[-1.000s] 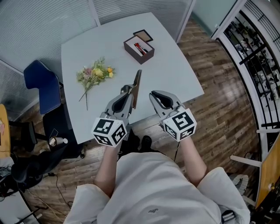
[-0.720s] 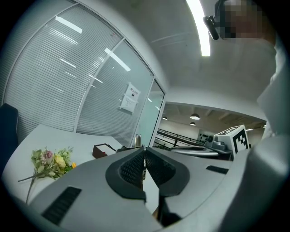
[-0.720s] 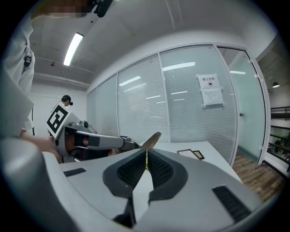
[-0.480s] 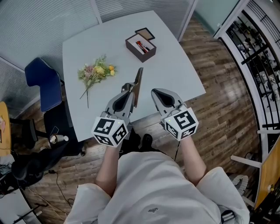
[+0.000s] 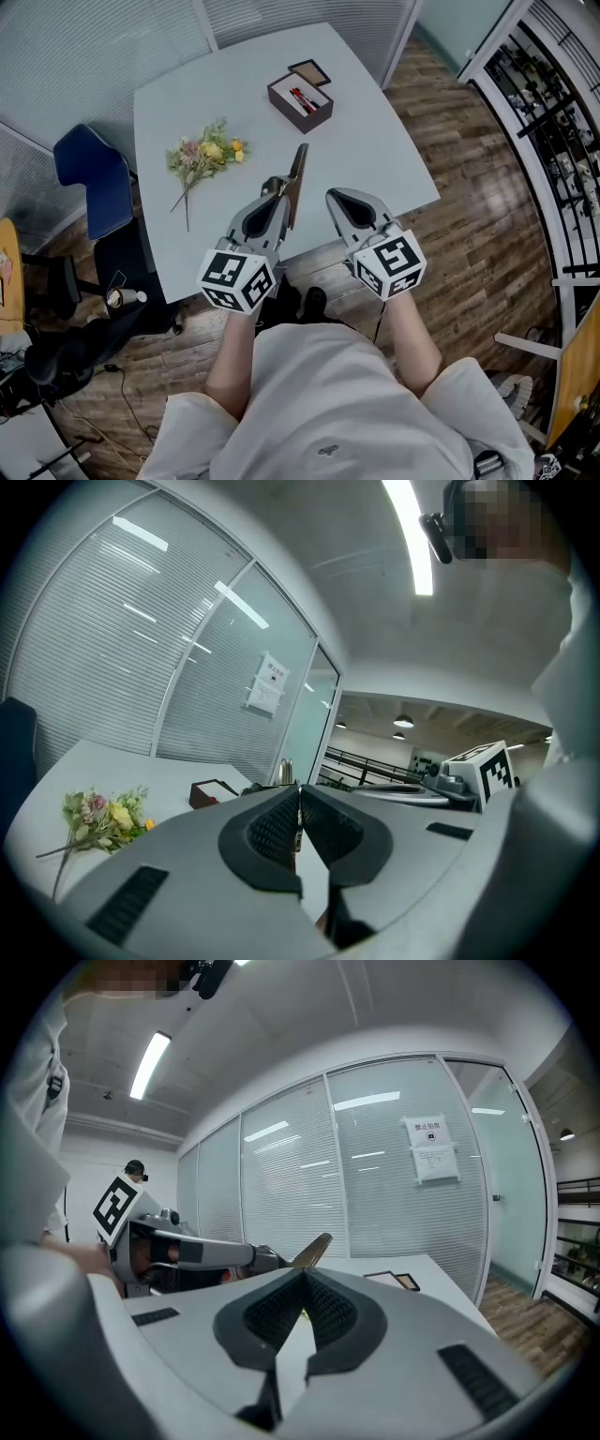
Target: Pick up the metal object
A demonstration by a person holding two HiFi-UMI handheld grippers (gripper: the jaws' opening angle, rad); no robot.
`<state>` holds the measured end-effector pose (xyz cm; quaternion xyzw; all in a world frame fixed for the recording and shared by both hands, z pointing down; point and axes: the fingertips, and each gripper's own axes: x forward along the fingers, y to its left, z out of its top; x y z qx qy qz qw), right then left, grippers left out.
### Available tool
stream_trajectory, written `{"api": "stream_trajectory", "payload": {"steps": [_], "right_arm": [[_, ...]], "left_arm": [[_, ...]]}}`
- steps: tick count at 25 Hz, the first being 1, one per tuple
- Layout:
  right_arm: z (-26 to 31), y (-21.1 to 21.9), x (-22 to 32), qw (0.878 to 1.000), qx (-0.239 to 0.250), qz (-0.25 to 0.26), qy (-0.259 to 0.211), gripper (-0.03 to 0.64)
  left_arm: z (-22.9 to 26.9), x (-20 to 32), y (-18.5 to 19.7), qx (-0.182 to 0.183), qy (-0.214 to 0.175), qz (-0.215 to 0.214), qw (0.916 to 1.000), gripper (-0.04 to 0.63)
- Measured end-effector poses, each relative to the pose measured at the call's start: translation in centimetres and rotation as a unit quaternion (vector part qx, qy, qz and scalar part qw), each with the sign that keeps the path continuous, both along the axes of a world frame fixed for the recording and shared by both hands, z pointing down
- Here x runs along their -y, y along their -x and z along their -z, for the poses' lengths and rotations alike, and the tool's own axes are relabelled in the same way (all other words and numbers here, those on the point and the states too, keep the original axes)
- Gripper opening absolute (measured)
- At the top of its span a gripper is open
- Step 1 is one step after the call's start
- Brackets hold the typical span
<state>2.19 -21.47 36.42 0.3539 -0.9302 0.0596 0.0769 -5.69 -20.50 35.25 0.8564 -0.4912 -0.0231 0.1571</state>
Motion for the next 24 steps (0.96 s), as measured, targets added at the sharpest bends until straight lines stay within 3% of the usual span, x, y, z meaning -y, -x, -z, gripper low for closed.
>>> {"api": "stream_trajectory", "payload": {"steps": [24], "right_arm": [[-0.32,-0.91,-0.18,1.000,-0.001,-0.004,0.003,0.006]], "left_arm": [[-0.32,-0.32,-0.63,-0.003,0.006,0.001,1.0000,0.023]]}}
